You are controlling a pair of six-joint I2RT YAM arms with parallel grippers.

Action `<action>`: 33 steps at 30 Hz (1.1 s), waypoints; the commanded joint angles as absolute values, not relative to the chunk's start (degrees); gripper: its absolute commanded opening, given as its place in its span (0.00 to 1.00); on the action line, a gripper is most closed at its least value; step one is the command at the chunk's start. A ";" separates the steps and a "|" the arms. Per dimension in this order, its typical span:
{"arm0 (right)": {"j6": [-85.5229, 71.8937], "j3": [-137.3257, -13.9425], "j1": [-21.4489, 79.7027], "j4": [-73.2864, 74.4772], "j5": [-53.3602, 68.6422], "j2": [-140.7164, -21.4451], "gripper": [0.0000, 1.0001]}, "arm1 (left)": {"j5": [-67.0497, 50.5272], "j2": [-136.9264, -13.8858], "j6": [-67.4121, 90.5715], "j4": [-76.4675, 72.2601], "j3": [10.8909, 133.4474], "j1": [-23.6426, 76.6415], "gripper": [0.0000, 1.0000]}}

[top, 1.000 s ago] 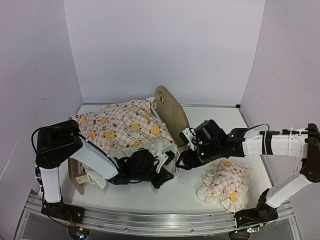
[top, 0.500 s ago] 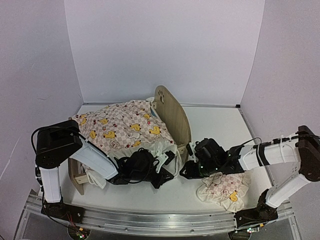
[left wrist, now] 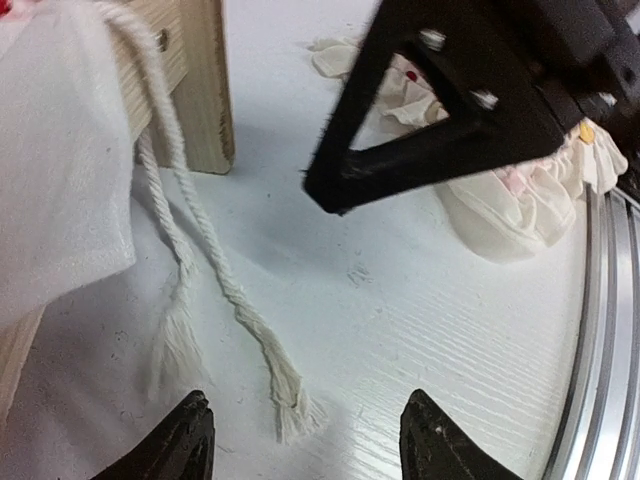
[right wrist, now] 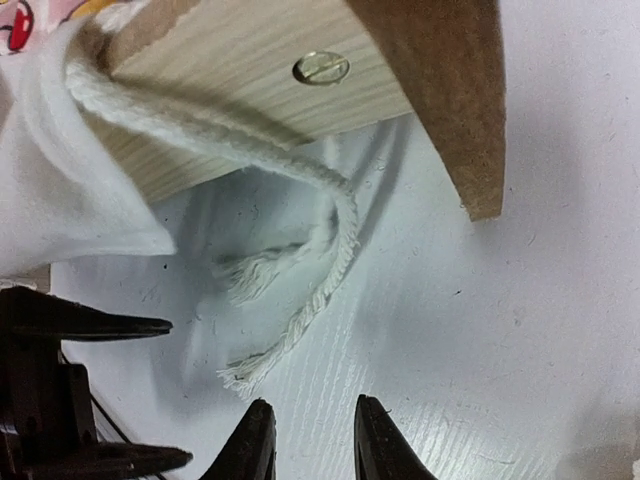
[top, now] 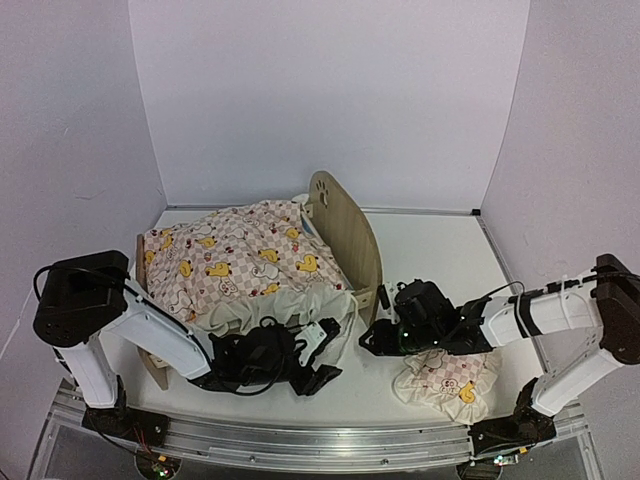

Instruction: Set up the pet bed

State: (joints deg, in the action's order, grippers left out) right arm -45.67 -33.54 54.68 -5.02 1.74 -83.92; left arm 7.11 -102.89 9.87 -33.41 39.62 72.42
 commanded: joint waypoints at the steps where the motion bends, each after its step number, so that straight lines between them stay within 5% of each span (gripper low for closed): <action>1: -45.04 -33.05 54.71 -7.47 0.92 -81.22 0.27 | 15.99 -102.31 5.46 -33.90 40.58 76.22 0.64; 12: -43.94 -32.04 54.68 -7.25 0.65 -78.76 0.23 | 19.62 -113.44 5.48 -28.95 49.19 76.41 0.47; 19: -42.84 -33.28 55.38 -9.98 0.31 -83.19 0.22 | 25.49 -112.06 5.12 -23.15 51.50 76.10 0.02; 30: -50.21 -35.97 57.35 -19.92 -3.61 -92.27 0.20 | 32.76 -96.77 7.26 -22.42 46.11 76.02 0.00; 33: -52.39 -36.65 57.49 -20.13 -6.93 -93.26 0.28 | 32.77 -95.82 7.01 -22.45 45.58 76.01 0.00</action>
State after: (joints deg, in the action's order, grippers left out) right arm -48.53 -33.41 57.34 -14.44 -1.80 -92.49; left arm 30.35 -97.58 6.31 -22.04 46.96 76.29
